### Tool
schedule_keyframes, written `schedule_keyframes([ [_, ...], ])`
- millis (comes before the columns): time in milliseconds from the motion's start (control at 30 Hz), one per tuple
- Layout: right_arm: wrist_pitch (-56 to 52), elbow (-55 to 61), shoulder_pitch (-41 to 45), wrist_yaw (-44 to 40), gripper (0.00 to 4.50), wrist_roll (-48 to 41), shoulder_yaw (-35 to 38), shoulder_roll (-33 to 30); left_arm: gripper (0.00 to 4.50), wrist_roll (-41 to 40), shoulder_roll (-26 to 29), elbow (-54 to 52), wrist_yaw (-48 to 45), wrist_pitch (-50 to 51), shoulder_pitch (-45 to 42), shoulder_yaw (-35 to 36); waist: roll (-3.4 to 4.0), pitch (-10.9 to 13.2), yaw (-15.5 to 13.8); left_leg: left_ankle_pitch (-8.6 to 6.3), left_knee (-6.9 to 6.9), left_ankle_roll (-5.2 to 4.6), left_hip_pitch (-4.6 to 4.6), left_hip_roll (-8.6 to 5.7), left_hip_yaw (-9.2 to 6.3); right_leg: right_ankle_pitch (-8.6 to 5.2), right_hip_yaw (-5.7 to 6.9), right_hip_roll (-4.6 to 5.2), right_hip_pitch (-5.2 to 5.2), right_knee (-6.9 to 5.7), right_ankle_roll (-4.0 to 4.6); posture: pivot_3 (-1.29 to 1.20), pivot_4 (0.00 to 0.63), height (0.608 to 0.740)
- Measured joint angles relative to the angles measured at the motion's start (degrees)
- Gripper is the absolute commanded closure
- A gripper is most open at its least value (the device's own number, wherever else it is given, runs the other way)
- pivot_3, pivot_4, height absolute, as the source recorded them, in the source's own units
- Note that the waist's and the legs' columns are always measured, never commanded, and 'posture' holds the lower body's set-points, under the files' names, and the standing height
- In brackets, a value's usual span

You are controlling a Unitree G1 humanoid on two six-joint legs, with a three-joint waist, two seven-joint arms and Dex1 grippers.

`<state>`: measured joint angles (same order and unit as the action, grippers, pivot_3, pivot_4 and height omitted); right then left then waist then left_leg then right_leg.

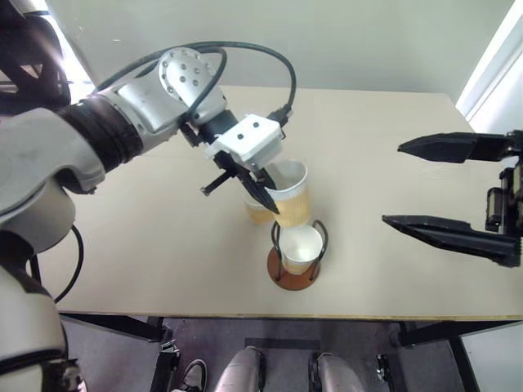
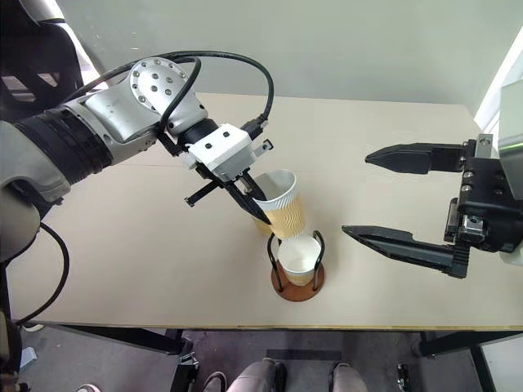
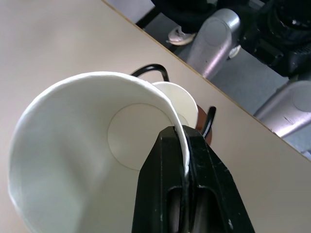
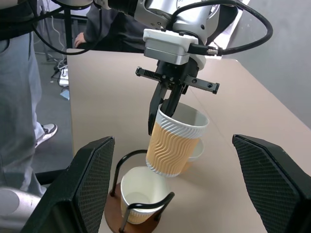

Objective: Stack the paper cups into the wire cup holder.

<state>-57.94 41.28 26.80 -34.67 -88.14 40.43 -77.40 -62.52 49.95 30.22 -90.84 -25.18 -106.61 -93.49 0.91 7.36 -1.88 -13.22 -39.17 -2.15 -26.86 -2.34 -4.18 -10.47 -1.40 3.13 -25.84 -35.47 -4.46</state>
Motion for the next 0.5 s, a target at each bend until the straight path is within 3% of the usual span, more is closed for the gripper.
schedule_keyframes([
  [500,0.0,2.0,-5.0,6.9,0.49,-7.2,6.3,-2.7,4.47,-2.0,-5.1,0.1,0.0,-2.6,0.0,-0.8,0.12,0.0,-0.5,-0.20,-0.62,-0.29,-0.04,0.03,0.02,0.30,-0.05,0.02,0.24,0.16,-0.23,0.00,0.150,0.740],
])
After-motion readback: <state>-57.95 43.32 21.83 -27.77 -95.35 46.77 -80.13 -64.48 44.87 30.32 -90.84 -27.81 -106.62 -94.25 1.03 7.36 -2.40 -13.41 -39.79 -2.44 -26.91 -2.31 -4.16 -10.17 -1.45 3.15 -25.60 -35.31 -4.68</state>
